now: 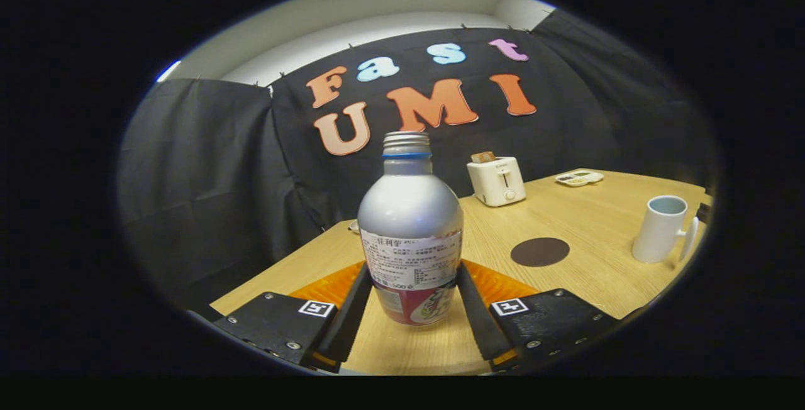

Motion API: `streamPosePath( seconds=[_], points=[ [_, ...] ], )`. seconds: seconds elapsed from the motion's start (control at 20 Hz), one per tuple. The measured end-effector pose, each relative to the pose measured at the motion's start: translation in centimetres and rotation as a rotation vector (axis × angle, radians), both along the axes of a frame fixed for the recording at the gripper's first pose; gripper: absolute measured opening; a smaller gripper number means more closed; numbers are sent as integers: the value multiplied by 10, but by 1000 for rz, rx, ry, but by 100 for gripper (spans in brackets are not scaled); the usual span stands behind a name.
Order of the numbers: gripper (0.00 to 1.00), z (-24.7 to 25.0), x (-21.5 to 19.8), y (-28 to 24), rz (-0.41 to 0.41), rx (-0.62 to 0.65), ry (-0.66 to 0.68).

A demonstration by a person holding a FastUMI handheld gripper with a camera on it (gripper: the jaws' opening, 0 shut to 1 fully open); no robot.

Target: Take the bottle from table, then pour the juice into the cup, finally place the bottle on the coaster

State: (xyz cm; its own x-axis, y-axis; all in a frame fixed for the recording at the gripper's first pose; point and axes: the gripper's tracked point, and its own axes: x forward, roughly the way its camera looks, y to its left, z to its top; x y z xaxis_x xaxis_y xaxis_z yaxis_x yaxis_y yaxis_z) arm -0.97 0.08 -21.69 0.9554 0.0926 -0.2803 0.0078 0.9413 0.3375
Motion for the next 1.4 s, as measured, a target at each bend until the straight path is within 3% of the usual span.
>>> streamPosePath(
  seconds=[0.5, 1.4],
  points=[
    [76, 12, 16, -11, -68, 306, 40],
    [75, 22, 25, -97, -365, 811, -1]
  ],
)
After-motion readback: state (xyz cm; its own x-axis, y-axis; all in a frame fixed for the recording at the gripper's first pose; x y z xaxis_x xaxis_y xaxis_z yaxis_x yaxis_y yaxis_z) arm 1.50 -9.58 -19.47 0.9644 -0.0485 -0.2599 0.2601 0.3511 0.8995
